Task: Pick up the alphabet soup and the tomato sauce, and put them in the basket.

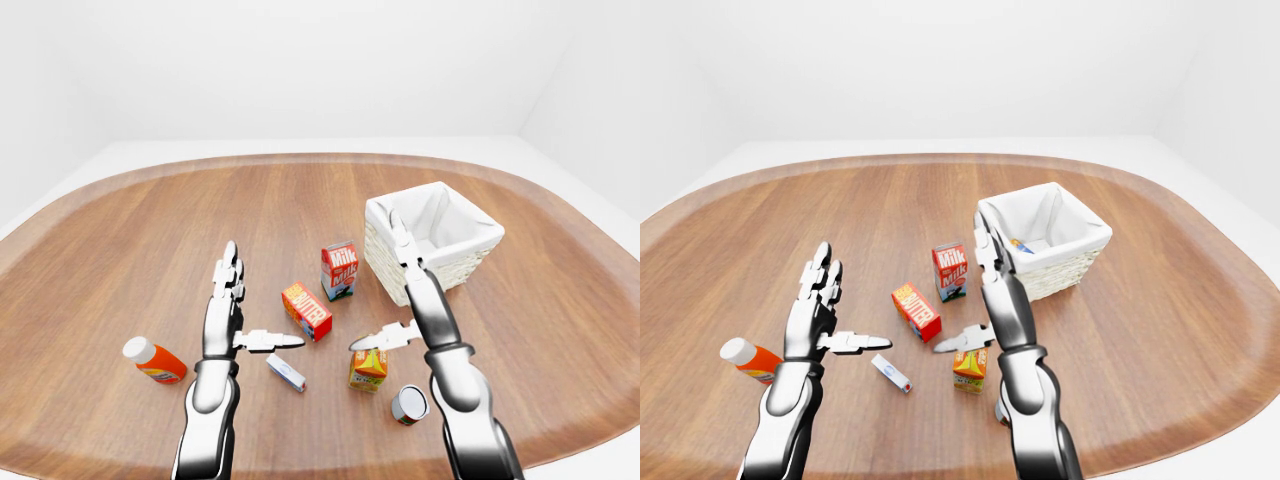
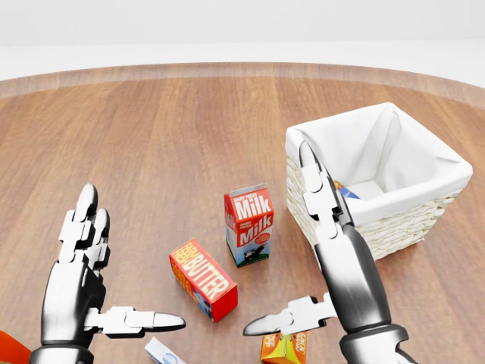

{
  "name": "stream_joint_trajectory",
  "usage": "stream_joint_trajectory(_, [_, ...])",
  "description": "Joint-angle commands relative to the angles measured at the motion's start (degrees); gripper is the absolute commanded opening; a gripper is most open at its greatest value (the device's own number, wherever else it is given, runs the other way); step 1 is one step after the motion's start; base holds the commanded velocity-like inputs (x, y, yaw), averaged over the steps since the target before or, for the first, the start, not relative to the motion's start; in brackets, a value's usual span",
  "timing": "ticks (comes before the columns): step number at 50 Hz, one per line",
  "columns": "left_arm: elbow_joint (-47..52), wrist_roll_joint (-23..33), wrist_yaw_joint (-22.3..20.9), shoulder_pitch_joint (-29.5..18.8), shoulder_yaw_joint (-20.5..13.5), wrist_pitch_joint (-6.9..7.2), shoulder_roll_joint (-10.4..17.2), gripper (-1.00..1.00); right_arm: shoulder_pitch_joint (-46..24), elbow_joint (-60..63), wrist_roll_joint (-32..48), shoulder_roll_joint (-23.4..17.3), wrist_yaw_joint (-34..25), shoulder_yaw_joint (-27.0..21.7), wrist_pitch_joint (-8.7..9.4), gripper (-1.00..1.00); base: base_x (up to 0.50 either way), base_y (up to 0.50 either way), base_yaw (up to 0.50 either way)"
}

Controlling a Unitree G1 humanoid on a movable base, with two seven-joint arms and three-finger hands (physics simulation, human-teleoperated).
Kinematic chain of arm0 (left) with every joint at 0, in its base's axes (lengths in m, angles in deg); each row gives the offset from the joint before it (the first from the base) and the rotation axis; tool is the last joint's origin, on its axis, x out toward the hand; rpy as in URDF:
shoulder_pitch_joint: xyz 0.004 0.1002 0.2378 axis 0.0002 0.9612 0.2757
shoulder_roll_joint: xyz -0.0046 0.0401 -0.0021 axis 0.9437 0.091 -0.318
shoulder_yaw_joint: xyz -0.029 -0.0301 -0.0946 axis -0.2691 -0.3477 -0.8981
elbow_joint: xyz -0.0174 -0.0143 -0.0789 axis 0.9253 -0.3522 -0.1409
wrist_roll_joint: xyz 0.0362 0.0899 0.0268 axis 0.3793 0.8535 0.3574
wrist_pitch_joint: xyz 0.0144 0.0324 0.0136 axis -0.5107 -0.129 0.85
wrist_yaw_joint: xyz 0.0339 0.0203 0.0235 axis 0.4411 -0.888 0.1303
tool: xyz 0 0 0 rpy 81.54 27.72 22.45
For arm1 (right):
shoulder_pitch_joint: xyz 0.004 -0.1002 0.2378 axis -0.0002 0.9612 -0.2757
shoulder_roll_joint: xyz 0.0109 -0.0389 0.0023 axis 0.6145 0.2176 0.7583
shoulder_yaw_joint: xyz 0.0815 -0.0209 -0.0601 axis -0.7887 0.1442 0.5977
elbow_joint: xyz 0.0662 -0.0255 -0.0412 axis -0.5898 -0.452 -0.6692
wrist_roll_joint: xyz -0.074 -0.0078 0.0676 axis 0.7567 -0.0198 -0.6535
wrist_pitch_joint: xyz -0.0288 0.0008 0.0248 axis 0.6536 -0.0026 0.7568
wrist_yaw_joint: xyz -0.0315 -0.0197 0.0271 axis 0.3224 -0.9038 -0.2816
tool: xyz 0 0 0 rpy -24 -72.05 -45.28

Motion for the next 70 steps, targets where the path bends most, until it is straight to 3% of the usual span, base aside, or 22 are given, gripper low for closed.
stream_joint_trajectory(1, [0.5,-0.4,0.5,-0.2,-0.5,0.00,0.0,1.00,4.7,2.0,0.0,-0.8,0.9,1.2,0.00,1.00,0.00,0.00,0.00])
stream_joint_trajectory(13, [1.0,-0.6,0.5,0.0,-0.6,0.00,-0.1,1.00,9.5,1.9,-1.3,-2.2,2.7,2.6,0.00,1.00,0.00,0.00,0.00])
stream_joint_trajectory(20, [1.9,-0.5,0.5,0.4,-0.4,0.00,-0.1,1.00,11.4,-0.8,-2.7,-3.0,4.5,2.5,-2.67,1.00,0.00,0.00,0.00])
stream_joint_trajectory(47, [0.9,-0.1,0.5,0.3,-0.2,0.00,-0.1,1.00,14.8,-4.1,-4.7,-4.4,6.6,4.0,-5.49,1.00,0.00,0.00,0.00])
stream_joint_trajectory(70, [0.6,-0.2,0.5,0.2,-0.4,0.00,-0.1,1.00,16.0,-10.2,-6.8,-4.5,8.5,3.1,-9.89,1.00,0.00,0.00,0.00])
